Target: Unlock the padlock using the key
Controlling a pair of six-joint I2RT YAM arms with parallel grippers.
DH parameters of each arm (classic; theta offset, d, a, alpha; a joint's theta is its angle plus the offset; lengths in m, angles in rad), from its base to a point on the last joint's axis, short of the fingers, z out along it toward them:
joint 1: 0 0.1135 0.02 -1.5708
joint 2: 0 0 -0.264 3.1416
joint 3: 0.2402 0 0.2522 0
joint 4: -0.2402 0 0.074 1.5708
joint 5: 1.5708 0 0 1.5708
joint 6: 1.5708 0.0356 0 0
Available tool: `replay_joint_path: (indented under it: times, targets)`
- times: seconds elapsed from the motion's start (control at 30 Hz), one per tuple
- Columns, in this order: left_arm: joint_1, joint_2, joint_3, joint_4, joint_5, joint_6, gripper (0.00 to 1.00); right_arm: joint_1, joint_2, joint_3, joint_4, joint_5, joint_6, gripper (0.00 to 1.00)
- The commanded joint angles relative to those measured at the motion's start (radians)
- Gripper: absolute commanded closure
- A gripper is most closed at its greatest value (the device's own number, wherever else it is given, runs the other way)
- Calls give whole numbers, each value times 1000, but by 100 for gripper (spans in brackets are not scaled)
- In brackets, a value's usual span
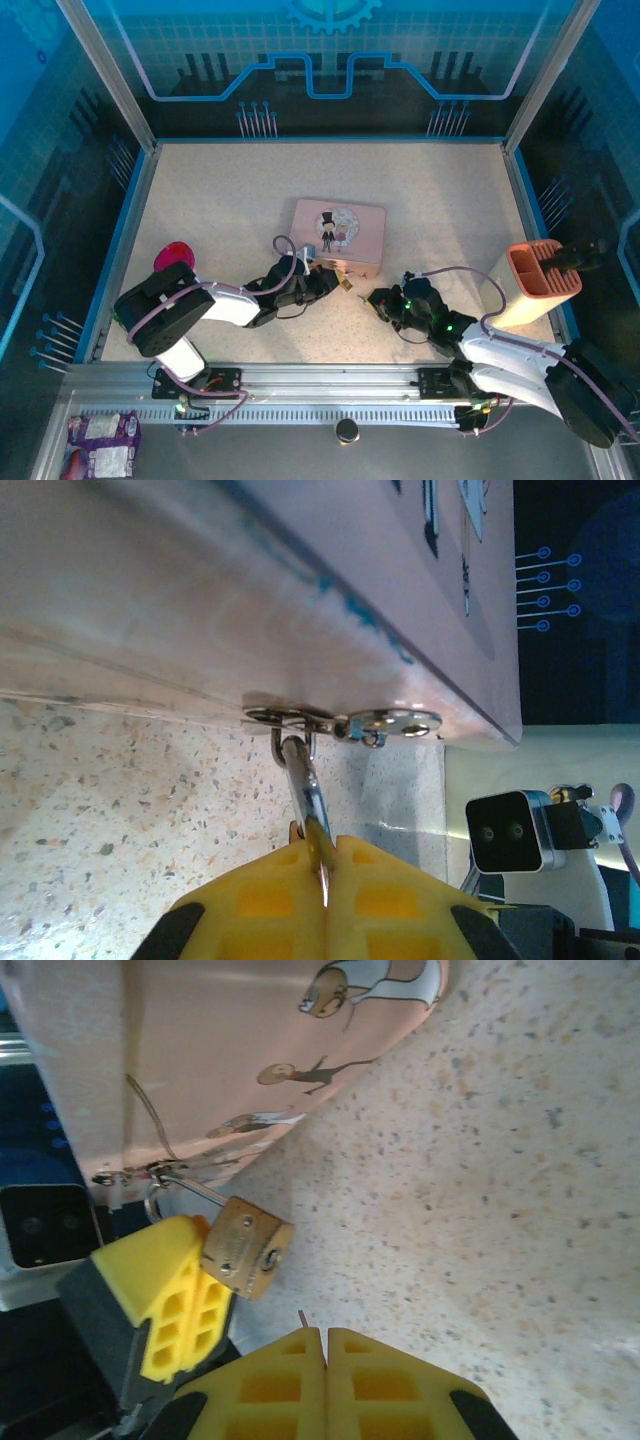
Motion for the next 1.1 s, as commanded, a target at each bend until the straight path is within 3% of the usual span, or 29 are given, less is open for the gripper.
replay_joint_path:
  times: [0.0,0.43,0.67,0.93,1.07]
  targets:
    - [-17,-26,1,114,40,-7,100,-25,-8,-3,36,-19,64,100]
    - [-16,-11,-3,172,39,-49,100,-56,147,-29,272,-82,143,100]
    - [-15,-73,10,-155,-28,58,99,-58,78,-14,118,-54,78,100]
    - [-20,-69,25,-286,-99,152,98,-69,-86,-24,-69,-11,-10,100]
    - [-23,-63,39,-347,-144,213,92,-73,-140,-13,-152,-8,-40,100]
